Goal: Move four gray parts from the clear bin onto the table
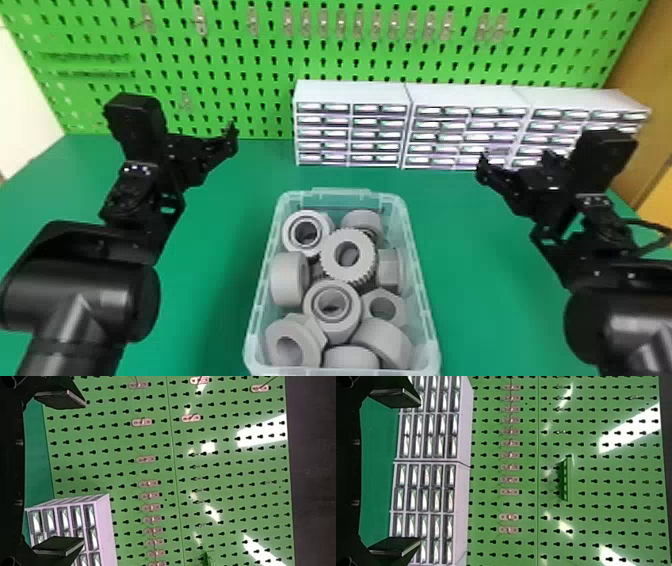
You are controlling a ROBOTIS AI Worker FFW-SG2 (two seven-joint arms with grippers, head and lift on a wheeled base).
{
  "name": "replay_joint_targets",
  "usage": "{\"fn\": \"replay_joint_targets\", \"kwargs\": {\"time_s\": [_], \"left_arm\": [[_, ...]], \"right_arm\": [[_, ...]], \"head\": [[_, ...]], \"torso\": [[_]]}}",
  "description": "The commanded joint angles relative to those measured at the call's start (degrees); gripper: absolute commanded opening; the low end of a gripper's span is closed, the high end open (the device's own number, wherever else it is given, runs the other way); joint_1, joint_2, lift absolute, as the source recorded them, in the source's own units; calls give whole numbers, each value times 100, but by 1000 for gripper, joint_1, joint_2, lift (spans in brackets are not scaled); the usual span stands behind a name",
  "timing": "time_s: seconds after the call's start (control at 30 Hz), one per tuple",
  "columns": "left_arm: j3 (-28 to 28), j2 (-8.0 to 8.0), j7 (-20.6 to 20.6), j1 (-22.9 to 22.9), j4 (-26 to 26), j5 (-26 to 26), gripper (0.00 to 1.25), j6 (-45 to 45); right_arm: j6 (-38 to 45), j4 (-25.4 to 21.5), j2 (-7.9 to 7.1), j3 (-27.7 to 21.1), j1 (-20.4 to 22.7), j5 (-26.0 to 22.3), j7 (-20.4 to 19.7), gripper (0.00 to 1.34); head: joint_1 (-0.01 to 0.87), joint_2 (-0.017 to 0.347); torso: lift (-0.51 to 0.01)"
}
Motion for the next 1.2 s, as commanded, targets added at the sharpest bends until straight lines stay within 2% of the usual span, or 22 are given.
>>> {"fn": "replay_joint_targets", "kwargs": {"time_s": [0.0, 0.87, 1.17], "left_arm": [[3, -1, -7, -2, 2, 0, 1167, -11], [20, -36, 2, 7, -6, -9, 1164, -28], [73, -44, 2, 7, -42, -9, 1158, -28]], "right_arm": [[2, 9, 0, 9, -17, 0, 0, 1253], [20, 9, -9, 141, -61, 0, 0, 1253], [90, -18, 0, 176, -53, -149, 0, 1252]], "head": [[678, 34], [678, 34], [678, 34]], "torso": [[-50], [-50], [-50]]}}
